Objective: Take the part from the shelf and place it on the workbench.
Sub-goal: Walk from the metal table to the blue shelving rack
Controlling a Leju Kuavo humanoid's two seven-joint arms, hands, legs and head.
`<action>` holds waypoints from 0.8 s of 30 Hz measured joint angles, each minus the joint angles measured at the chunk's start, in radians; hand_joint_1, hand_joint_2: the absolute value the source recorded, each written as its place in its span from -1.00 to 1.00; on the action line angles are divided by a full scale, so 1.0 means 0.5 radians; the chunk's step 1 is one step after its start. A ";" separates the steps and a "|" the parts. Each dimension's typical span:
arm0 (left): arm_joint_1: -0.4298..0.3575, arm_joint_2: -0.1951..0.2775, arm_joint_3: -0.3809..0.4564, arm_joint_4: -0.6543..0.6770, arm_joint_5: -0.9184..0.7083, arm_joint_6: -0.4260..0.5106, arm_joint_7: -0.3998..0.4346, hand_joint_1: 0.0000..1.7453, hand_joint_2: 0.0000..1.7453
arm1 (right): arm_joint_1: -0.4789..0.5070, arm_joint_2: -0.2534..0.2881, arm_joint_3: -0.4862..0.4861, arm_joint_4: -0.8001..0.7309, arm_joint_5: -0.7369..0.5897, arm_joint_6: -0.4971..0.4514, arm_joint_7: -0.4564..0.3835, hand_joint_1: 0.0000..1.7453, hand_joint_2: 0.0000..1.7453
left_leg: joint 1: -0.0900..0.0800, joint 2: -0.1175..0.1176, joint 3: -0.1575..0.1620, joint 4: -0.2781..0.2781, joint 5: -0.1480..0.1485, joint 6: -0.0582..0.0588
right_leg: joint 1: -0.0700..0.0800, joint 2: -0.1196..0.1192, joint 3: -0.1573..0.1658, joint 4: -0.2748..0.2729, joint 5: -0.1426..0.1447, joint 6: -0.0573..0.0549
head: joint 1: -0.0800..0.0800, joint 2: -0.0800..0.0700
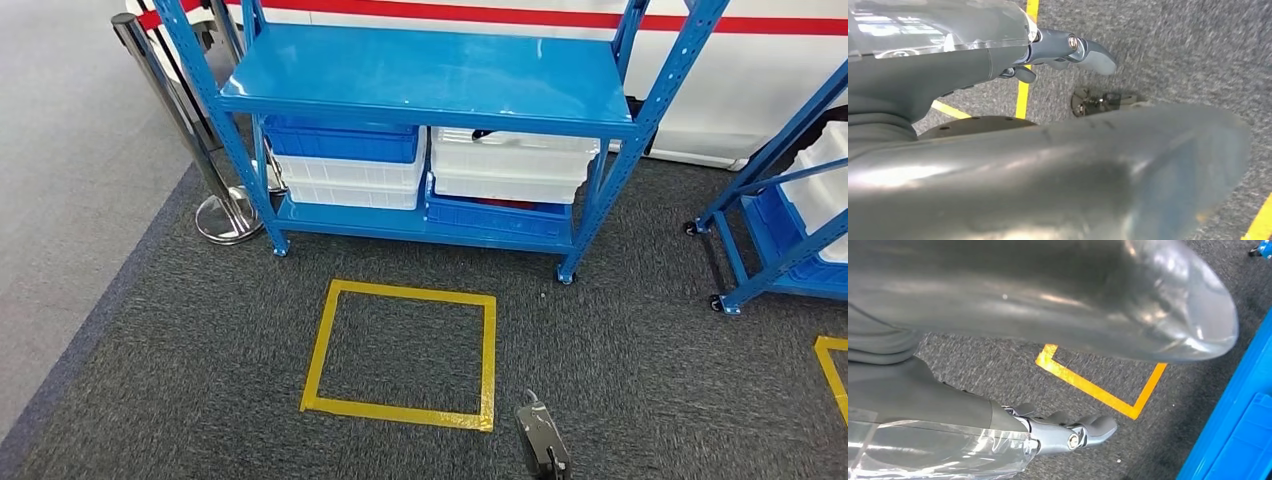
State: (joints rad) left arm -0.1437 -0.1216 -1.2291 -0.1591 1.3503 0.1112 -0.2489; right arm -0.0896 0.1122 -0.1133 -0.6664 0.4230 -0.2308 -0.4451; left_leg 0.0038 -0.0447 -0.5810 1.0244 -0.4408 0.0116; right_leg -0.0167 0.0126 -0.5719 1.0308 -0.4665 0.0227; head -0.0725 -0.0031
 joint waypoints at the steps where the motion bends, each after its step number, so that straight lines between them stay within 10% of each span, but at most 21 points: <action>1: 0.001 0.000 0.000 0.000 0.002 -0.003 -0.001 -1.00 -1.00 | -0.002 0.002 0.000 0.003 -0.004 -0.002 0.001 -1.00 -1.00 | -0.004 0.000 -0.004 0.003 -0.002 0.000 | 0.003 0.000 -0.002 -0.004 0.003 -0.002 | 0.000 0.000; 18: 0.011 0.002 0.018 0.000 0.045 -0.035 -0.002 -1.00 -1.00 | -0.009 0.002 0.000 0.034 -0.018 -0.025 0.002 -1.00 -1.00 | -0.004 0.002 0.014 -0.018 -0.012 0.016 | 0.000 -0.004 -0.014 0.024 -0.002 -0.002 | 0.000 0.000; 22: 0.027 -0.002 0.047 0.000 0.065 -0.037 -0.005 -1.00 -1.00 | -0.018 -0.002 0.000 0.046 -0.005 -0.022 0.009 -1.00 -1.00 | -0.002 0.004 0.082 -0.058 -0.044 0.063 | -0.011 -0.011 -0.266 0.475 -0.184 0.043 | 0.002 0.000; 24: 0.039 -0.004 0.050 0.000 0.066 -0.037 -0.005 -1.00 -1.00 | -0.013 -0.004 0.000 0.056 -0.004 -0.025 0.011 -1.00 -1.00 | 0.000 0.001 0.102 -0.056 -0.060 0.053 | -0.018 -0.012 -0.325 0.520 -0.150 0.059 | 0.002 0.000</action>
State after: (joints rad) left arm -0.1245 -0.1234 -1.2040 -0.1591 1.3835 0.0927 -0.2514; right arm -0.0960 0.1103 -0.1133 -0.6384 0.4211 -0.2431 -0.4397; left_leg 0.0037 -0.0444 -0.5297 0.9965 -0.4710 0.0379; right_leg -0.0259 0.0063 -0.7346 1.2906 -0.5416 0.0522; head -0.0713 -0.0031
